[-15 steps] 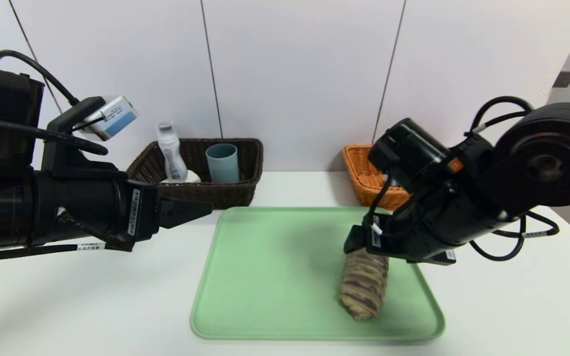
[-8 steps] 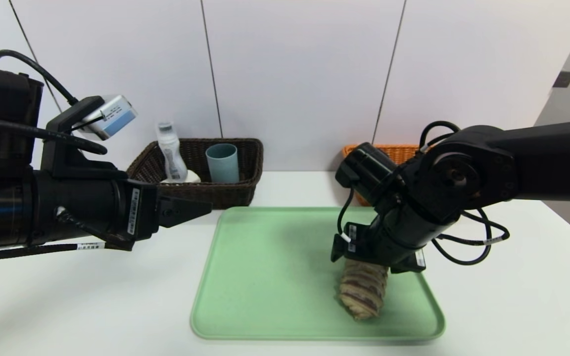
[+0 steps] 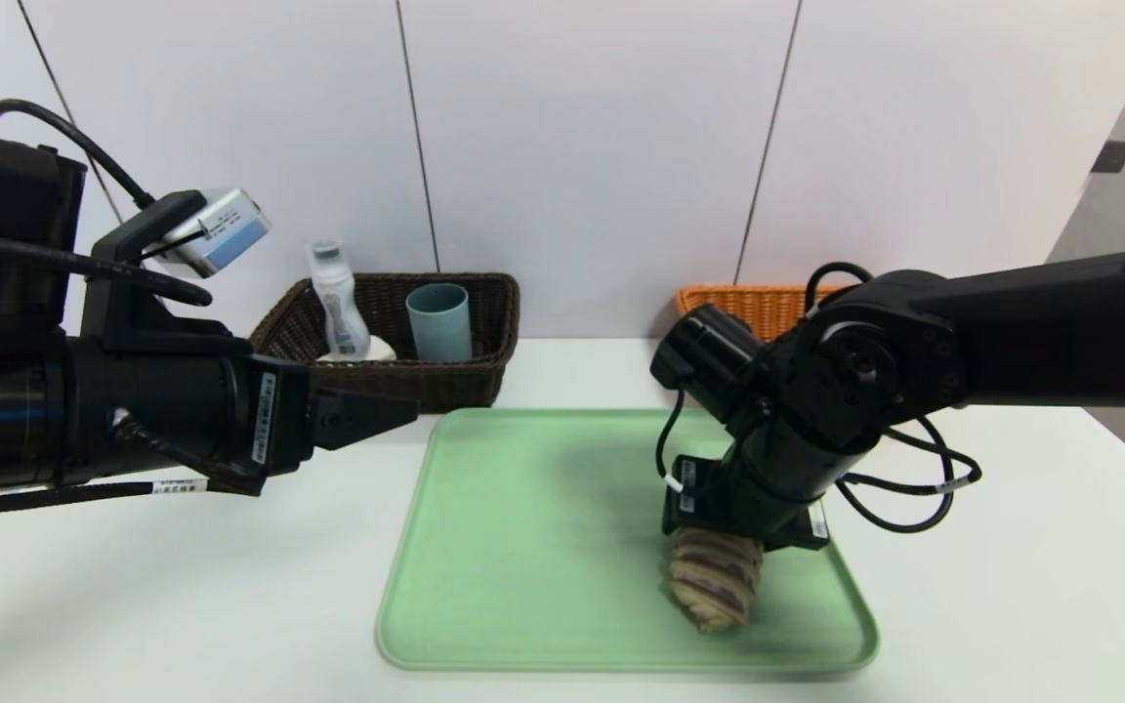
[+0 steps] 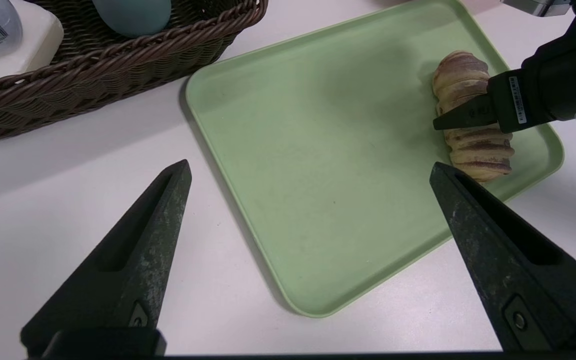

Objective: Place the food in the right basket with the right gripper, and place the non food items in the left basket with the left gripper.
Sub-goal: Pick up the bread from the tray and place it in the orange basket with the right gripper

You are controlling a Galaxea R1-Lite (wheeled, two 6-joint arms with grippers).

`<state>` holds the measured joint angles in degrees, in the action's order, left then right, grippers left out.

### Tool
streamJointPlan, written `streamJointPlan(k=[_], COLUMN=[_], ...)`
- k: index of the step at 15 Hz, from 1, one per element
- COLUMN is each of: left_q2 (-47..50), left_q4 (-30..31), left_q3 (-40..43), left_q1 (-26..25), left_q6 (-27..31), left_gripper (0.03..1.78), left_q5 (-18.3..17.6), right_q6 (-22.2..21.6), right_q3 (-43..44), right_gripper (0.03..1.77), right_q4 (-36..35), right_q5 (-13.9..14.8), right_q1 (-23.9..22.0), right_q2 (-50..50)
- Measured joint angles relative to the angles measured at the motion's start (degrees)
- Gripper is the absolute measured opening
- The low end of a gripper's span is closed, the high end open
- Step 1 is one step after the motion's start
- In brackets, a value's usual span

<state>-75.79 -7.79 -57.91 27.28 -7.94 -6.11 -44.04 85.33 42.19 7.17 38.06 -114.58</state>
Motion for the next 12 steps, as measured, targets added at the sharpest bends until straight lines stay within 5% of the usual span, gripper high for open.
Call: streamJointPlan(k=[5, 7, 12], left_q2=[0.0, 0.0, 0.0], left_q4=[0.0, 0.1, 0.1], left_q3=[0.0, 0.0, 0.0], left_q1=[0.0, 0.0, 0.0], left_q6=[-0.1, -0.1, -0.1], left_gripper=[1.69, 1.69, 1.69], left_q5=[0.0, 0.0, 0.0], right_q6=[-0.2, -0.2, 3.1], right_q3=[0.1, 0.2, 2.1], right_gripper=[0.79, 0.16, 0.16], right_q4=[0.0, 0.0, -0.1], right_q5=[0.0, 0.0, 0.2], right_q1=[-0.1, -0.1, -0.2], right_q2=[-0.3, 0.2, 5.8])
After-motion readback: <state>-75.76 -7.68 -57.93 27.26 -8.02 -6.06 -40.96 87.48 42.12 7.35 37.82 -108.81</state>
